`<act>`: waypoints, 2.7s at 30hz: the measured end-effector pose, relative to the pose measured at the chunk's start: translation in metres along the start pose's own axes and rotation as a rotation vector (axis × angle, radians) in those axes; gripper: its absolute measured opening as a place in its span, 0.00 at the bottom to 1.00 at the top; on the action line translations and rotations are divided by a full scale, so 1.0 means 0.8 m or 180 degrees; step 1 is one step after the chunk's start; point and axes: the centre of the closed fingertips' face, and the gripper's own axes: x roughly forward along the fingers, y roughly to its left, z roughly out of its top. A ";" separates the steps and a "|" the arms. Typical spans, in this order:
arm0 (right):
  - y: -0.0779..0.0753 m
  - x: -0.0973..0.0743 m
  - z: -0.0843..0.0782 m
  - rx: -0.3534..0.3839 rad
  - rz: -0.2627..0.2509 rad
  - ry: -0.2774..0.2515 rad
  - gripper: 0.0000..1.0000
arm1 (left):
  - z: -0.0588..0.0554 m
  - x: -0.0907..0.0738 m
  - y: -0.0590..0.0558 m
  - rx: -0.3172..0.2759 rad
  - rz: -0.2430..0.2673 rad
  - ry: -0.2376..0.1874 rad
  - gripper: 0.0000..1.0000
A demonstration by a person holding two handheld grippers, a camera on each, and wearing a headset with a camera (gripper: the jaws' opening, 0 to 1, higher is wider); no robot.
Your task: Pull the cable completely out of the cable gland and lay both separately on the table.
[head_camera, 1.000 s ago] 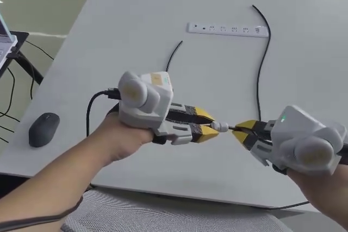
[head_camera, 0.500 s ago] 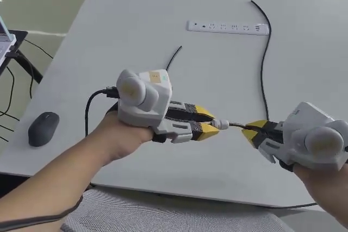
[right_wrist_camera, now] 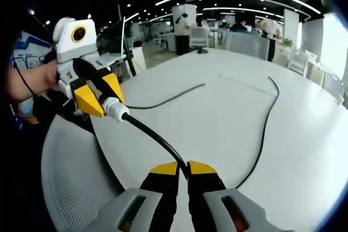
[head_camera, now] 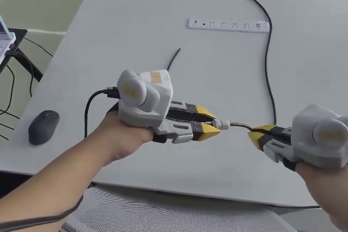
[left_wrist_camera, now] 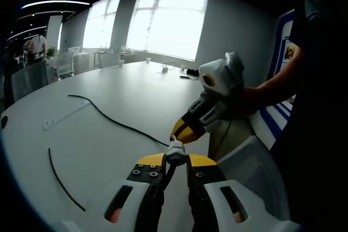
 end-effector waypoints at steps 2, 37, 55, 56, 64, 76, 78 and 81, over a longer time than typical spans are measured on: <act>-0.004 0.001 -0.004 0.0062 -0.0018 0.0005 0.00 | 0.000 0.000 -0.001 0.0002 -0.0004 0.0002 0.15; 0.013 -0.028 0.022 -0.0688 -0.0104 -0.0121 0.14 | 0.001 0.001 -0.003 -0.0021 0.0034 0.0018 0.15; 0.081 -0.016 0.054 -0.2269 -0.0124 -0.0024 0.05 | -0.006 0.002 -0.007 -0.0018 0.0031 0.0063 0.15; 0.084 -0.016 0.054 -0.2285 -0.0115 -0.0030 0.04 | -0.006 0.003 -0.007 -0.0017 0.0031 0.0061 0.15; 0.083 -0.015 0.050 -0.2297 -0.0121 0.0012 0.01 | -0.008 0.004 -0.008 0.0003 0.0025 0.0083 0.15; 0.076 -0.016 0.046 -0.1931 -0.0075 -0.0003 0.00 | -0.008 0.006 -0.010 0.0050 0.0012 0.0083 0.15; 0.073 -0.016 0.044 -0.1847 -0.0077 0.0009 0.00 | -0.009 0.006 -0.009 0.0040 0.0012 0.0087 0.15; 0.068 -0.017 0.042 -0.1753 -0.0085 0.0002 0.00 | -0.007 0.006 -0.009 0.0048 0.0013 0.0079 0.15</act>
